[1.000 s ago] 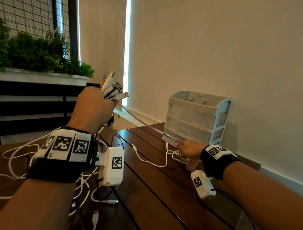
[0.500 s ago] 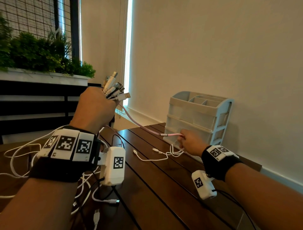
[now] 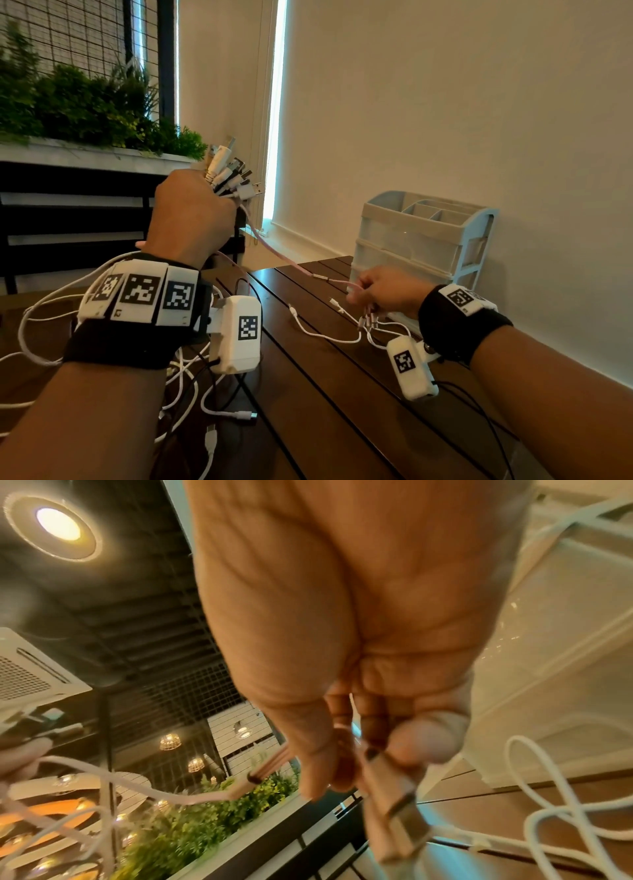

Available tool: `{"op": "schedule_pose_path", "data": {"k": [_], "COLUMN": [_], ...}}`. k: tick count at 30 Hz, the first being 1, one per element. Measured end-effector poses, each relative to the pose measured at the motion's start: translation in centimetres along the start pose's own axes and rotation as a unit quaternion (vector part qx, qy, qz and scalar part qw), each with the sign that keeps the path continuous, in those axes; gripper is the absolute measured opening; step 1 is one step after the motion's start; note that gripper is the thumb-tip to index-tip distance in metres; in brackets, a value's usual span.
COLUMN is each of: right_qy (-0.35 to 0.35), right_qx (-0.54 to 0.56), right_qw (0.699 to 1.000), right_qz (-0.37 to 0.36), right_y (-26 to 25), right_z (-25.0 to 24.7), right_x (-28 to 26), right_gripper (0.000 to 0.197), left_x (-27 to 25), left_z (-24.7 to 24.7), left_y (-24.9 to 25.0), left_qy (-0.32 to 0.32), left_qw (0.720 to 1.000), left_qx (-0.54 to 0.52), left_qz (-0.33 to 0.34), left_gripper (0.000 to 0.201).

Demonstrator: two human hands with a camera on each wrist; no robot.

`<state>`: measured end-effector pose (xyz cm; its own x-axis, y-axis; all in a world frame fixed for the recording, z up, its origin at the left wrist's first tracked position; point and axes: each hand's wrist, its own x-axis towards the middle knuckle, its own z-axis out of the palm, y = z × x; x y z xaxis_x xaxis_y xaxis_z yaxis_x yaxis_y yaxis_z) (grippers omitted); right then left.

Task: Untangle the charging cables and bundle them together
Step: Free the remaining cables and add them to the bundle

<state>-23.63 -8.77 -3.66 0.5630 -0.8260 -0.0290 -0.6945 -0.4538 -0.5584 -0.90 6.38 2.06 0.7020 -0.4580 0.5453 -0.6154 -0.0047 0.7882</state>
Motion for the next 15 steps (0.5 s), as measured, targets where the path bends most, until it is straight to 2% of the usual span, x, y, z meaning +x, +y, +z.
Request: {"op": "schedule_pose_path", "data": {"k": [4,6,10,11,12,14,15], "right_qy": [-0.038,-0.064,-0.199,-0.188,-0.148,-0.066,-0.055], "right_qx": [0.043,0.029,0.039,0.003,-0.077,-0.256,-0.307], "right_qw": [0.998,0.997,0.977,0.980,0.983,0.961,0.948], "right_qz": [-0.020,-0.040,-0.068,-0.071,-0.081,-0.083,-0.067], "right_y": [-2.7,-4.0,-5.9,-6.0,-5.9,-5.4,-4.8], "right_z": [1.4,2.6,4.2,4.4,4.6,5.0,5.4], "right_x": [-0.4,-0.6,-0.4,0.1,0.8,2.2,2.8], "right_gripper": [0.010,0.012,0.014,0.017,0.020,0.029,0.032], "left_x": [0.1,0.2,0.5,0.5,0.6,0.7,0.7], "left_z": [-0.3,-0.5,-0.8,-0.8,-0.9,-0.9,-0.9], "left_y": [-0.2,-0.3,-0.7,-0.8,-1.0,-1.3,-1.4], "left_qy": [0.003,0.007,0.016,0.018,0.019,0.020,0.021], "left_qw": [1.000,1.000,0.999,0.999,0.999,0.999,0.999], "left_qx": [0.012,0.019,0.030,0.035,0.040,0.043,0.042], "left_qz": [-0.004,-0.004,-0.020,-0.020,-0.017,-0.010,-0.008], "left_gripper": [0.034,0.033,0.034,0.035,0.035,0.034,0.033]}}
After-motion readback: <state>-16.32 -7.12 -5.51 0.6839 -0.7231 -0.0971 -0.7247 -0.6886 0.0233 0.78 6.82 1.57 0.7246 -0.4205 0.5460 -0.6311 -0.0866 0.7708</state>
